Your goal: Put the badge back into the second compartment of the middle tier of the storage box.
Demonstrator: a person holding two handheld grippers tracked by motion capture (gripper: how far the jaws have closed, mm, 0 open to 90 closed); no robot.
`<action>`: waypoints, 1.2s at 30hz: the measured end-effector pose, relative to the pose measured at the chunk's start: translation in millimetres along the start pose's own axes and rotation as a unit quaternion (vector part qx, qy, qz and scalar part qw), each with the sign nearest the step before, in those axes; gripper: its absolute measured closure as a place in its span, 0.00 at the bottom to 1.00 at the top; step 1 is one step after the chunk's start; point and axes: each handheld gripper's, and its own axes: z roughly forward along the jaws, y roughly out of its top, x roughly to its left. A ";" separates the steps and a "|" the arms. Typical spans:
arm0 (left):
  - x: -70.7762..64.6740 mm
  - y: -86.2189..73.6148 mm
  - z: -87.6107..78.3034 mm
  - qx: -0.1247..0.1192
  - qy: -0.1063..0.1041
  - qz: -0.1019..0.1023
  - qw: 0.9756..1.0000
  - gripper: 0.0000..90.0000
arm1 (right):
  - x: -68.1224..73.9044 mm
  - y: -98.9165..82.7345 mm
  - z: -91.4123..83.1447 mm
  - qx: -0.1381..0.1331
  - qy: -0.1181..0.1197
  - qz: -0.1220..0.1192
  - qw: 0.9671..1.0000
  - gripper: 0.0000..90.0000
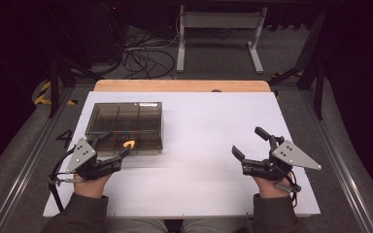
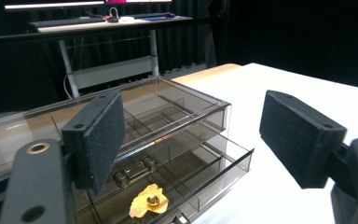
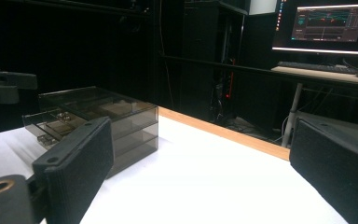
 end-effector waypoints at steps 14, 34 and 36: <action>0.8 3.7 -10.5 -0.016 0.004 -0.004 1.000 0.16 | 0.4 0.1 0.1 0.000 0.000 0.000 1.000 0.08; 3.9 4.6 -30.3 -0.067 -0.014 -0.004 0.998 0.11 | -1.6 -1.5 -0.7 0.001 -0.003 0.005 1.000 0.08; 4.9 4.2 -33.4 -0.078 -0.018 -0.007 0.997 0.10 | -1.4 -1.3 -0.7 0.000 -0.003 0.005 1.000 0.08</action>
